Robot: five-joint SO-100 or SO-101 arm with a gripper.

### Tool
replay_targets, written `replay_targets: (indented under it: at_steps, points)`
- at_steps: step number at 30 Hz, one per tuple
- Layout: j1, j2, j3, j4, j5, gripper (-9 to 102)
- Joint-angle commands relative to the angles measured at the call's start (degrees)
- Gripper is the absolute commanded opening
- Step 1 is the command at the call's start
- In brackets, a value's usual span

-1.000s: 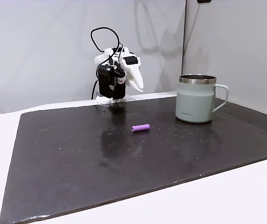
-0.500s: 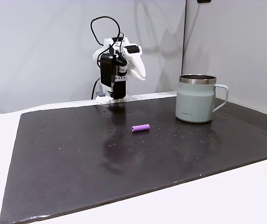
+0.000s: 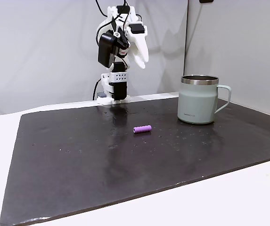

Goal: Grasp a pengrip and put it in the cup.

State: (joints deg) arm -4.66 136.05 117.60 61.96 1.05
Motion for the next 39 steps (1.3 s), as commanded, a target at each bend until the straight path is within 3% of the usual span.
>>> replay_targets:
  at_steps: [1, 19, 39]
  points:
    - [0.9, -7.6, -11.6, 4.5, 1.4, 22]
    - [6.2, -44.0, -40.7, 20.7, 2.9, 27]
    - [7.6, -68.4, -52.3, 19.1, 0.6, 27]
